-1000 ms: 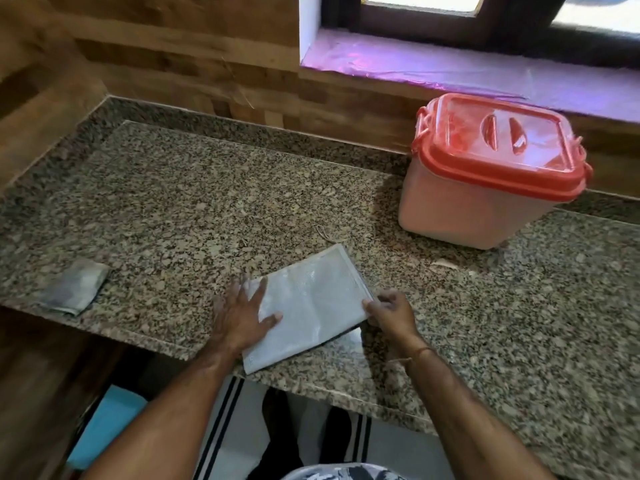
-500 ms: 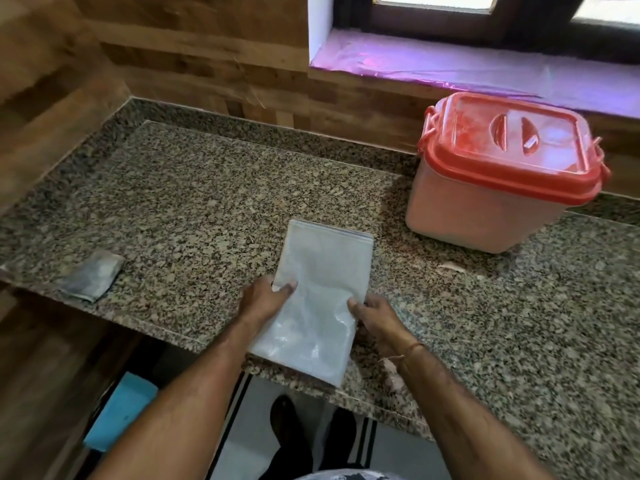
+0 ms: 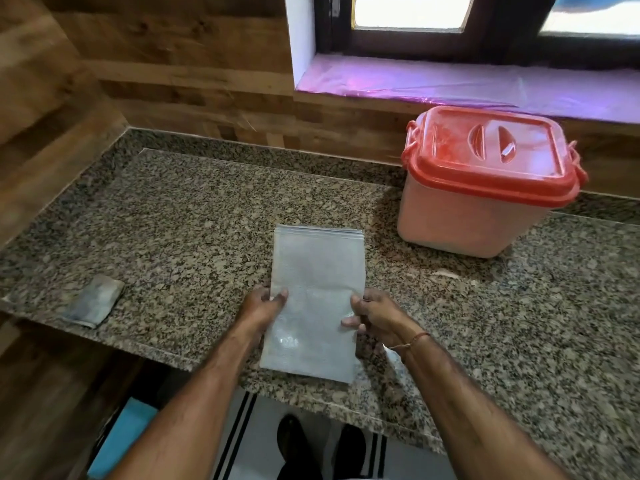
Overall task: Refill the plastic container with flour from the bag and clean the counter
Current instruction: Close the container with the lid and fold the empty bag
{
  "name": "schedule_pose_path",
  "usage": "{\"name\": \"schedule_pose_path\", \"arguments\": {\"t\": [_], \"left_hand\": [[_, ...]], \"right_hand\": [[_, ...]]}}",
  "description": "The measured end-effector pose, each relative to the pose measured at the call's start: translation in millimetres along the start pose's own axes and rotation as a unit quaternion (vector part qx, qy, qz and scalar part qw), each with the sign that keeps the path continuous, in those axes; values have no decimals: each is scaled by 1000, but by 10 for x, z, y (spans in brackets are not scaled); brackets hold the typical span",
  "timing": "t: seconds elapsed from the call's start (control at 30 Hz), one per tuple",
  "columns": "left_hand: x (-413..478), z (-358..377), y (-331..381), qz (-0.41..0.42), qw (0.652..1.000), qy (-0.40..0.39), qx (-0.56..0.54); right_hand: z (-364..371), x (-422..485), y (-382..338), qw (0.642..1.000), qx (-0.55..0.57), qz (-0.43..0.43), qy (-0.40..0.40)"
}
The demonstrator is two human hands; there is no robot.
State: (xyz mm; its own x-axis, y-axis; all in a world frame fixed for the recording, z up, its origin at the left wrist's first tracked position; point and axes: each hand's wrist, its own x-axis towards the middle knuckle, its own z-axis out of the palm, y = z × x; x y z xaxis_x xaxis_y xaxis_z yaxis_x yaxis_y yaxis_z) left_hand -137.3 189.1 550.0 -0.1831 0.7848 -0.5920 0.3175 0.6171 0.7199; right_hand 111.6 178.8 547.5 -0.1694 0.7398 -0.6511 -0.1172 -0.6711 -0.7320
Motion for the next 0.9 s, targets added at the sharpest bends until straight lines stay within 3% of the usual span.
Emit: {"name": "schedule_pose_path", "arguments": {"t": [0.13, 0.43, 0.63, 0.8, 0.9], "left_hand": [[-43, 37, -1, -60, 995, -80, -12], [71, 123, -219, -160, 983, -87, 3], [-33, 98, -24, -89, 991, -44, -93], [-98, -132, 477, 36, 988, -1, -151], [-142, -210, 529, 86, 987, 38, -132]], "right_hand": [[-55, -52, 72, 998, -15, 65, -9], [-145, -3, 274, 994, -40, 89, 41], [-113, -7, 85, 995, 14, 44, 89], [-14, 19, -497, 994, 63, -76, 45], [84, 28, -578, 993, 31, -109, 40]]}}
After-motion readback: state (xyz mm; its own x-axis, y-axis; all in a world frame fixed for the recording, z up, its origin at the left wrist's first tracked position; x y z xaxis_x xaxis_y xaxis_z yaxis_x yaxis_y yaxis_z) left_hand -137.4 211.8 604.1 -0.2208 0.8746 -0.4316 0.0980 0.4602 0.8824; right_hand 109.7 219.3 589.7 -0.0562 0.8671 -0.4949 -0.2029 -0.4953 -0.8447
